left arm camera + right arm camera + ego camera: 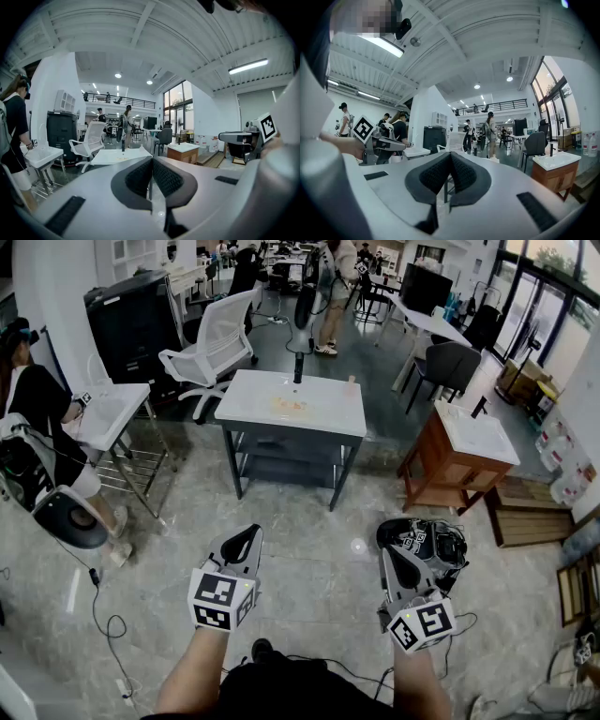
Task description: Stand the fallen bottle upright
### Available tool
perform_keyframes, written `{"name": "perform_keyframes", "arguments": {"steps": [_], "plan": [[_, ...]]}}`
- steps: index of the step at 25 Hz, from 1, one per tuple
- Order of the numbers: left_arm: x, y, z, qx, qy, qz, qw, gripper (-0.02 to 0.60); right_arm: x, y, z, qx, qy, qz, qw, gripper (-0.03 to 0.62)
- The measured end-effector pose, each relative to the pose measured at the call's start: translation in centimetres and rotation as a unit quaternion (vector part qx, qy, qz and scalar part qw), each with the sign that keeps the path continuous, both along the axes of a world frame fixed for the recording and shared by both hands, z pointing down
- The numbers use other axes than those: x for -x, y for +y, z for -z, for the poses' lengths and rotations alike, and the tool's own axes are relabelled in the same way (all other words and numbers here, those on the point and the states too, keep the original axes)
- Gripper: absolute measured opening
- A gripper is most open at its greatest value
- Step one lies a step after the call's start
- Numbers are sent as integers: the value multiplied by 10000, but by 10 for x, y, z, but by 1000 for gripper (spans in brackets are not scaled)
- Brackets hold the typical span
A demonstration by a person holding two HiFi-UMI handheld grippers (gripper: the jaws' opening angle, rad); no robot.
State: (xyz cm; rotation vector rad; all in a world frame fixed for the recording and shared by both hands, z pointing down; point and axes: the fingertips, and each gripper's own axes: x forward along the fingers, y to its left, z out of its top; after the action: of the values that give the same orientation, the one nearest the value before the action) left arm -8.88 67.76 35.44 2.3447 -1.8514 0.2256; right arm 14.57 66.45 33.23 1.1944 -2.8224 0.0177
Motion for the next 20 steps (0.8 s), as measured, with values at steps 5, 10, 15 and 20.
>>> {"name": "perform_keyframes", "arguments": {"steps": [5, 10, 15, 20], "plan": [[23, 6, -4, 35, 69, -58, 10000, 18, 30, 10, -5, 63, 53, 61, 9999, 11], [50, 12, -5, 18, 129, -91, 9999, 17, 64, 16, -11, 145, 123, 120, 9997, 11], [81, 18, -4, -14, 180, -50, 9998, 17, 95, 26, -10, 160, 151, 120, 9997, 11], [96, 27, -9, 46, 173, -41, 9998, 17, 107, 32, -9, 246, -71, 107, 9996, 12]]}}
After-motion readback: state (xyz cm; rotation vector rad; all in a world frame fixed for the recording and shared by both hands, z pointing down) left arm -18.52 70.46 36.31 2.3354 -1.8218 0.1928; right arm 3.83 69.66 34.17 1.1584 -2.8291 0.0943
